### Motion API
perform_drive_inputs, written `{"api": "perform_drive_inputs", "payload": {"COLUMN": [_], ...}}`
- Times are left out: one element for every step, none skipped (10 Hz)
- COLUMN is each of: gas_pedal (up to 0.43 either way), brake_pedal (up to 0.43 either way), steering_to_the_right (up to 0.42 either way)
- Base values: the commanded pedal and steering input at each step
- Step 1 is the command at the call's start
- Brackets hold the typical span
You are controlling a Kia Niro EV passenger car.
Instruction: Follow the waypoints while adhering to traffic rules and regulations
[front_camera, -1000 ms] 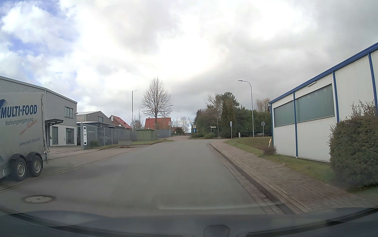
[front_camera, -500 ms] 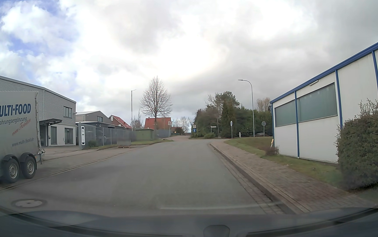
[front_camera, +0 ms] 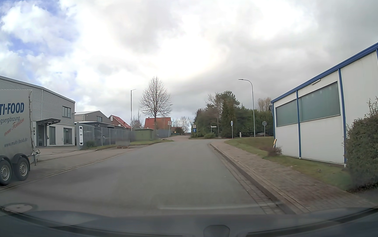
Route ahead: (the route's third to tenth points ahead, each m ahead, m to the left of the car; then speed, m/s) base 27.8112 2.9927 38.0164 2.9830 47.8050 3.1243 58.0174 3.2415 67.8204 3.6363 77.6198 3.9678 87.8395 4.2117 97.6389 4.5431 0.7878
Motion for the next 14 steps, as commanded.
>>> {"api": "perform_drive_inputs", "payload": {"gas_pedal": [0.0,0.0,0.0,0.0,0.0,0.0,0.0,0.0,0.0,0.0,0.0,0.0,0.0,0.0], "brake_pedal": [0.0,0.0,0.0,0.0,0.0,0.0,0.0,0.0,0.0,0.0,0.0,0.0,0.0,0.0], "steering_to_the_right": [-0.002,-0.001,-0.002,-0.002,-0.002,-0.002,-0.002,-0.002,-0.002,-0.002,-0.002,-0.001,-0.002,-0.002]}}
